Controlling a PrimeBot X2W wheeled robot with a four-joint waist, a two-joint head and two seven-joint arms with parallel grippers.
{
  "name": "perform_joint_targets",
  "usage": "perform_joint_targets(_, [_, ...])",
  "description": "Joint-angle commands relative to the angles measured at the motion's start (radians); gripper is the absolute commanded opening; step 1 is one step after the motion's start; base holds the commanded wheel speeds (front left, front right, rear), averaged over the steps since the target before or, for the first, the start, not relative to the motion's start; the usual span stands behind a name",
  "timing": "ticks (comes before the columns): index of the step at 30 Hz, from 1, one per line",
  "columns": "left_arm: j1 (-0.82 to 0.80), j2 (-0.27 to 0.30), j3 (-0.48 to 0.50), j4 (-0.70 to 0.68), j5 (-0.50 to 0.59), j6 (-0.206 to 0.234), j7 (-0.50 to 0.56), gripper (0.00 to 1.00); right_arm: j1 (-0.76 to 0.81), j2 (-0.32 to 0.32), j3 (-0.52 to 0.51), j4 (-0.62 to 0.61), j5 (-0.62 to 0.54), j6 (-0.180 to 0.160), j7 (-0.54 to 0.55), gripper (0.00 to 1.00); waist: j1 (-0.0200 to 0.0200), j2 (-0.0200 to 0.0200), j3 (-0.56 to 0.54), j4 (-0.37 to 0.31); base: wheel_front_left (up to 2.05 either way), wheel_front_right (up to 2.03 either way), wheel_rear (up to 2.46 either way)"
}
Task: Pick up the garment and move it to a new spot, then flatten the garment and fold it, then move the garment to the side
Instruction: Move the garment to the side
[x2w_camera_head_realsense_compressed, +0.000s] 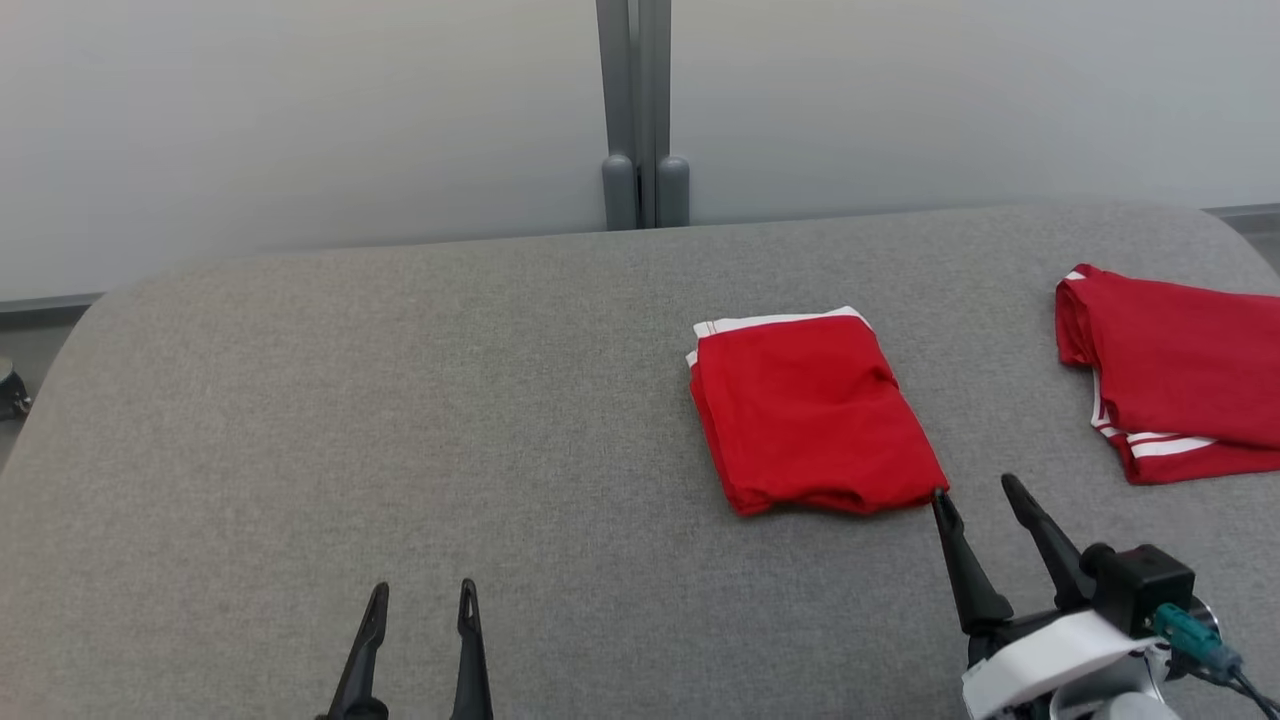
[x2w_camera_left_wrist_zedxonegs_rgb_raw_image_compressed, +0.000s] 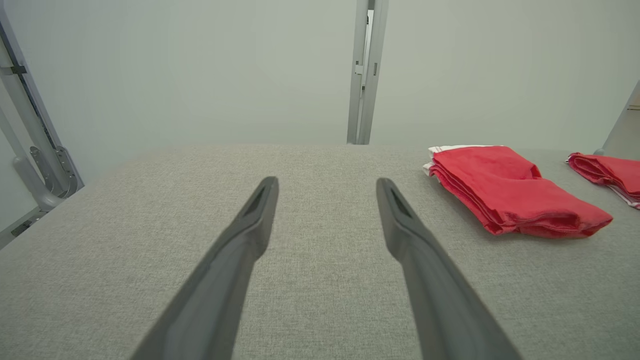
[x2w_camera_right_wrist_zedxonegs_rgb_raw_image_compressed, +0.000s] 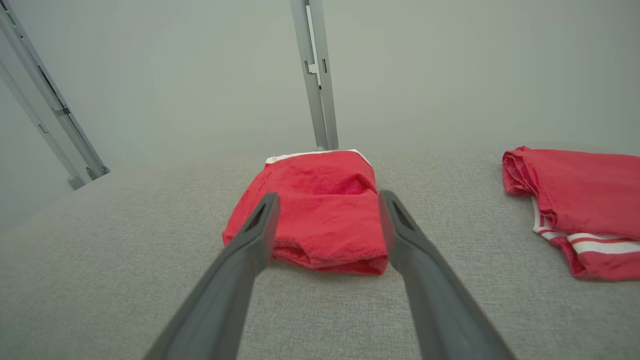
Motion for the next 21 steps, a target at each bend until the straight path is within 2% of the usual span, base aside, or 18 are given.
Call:
perform_joint_targets(1, [-0.030, 0.003, -0.003, -0.006, 0.007, 0.002, 0.000, 1.00, -0.026, -0.006, -0.002, 0.003, 0.012, -0.001, -0.002, 1.00, 0.0000, 0.0000, 0.036, 0.008, 0.00, 0.00, 0.00])
perform_joint_targets(9, [-0.141, 0.003, -0.063, -0.019, 0.023, 0.020, 0.000, 1.00, -0.188, -0.081, 0.037, 0.080, 0.119, -0.001, -0.002, 1.00, 0.0000, 0.0000, 0.187, 0.035, 0.00, 0.00, 0.00])
perform_joint_targets(13, [-0.205, 0.003, -0.090, -0.024, 0.025, 0.031, 0.000, 1.00, -0.298, -0.149, 0.104, 0.183, 0.259, -0.001, 0.004, 1.00, 0.0000, 0.0000, 0.249, 0.051, 0.00, 0.00, 0.00])
perform_joint_targets(17, [-0.251, 0.003, -0.112, -0.027, 0.023, 0.042, 0.000, 1.00, -0.411, -0.236, 0.179, 0.247, 0.405, -0.001, 0.083, 1.00, 0.0000, 0.0000, 0.298, 0.065, 0.00, 0.00, 0.00])
perform_joint_targets(21, [-0.280, 0.003, -0.134, -0.020, 0.017, 0.048, 0.000, 1.00, -0.500, -0.300, 0.241, 0.280, 0.565, -0.001, 0.212, 1.00, 0.0000, 0.0000, 0.336, 0.080, 0.00, 0.00, 0.00])
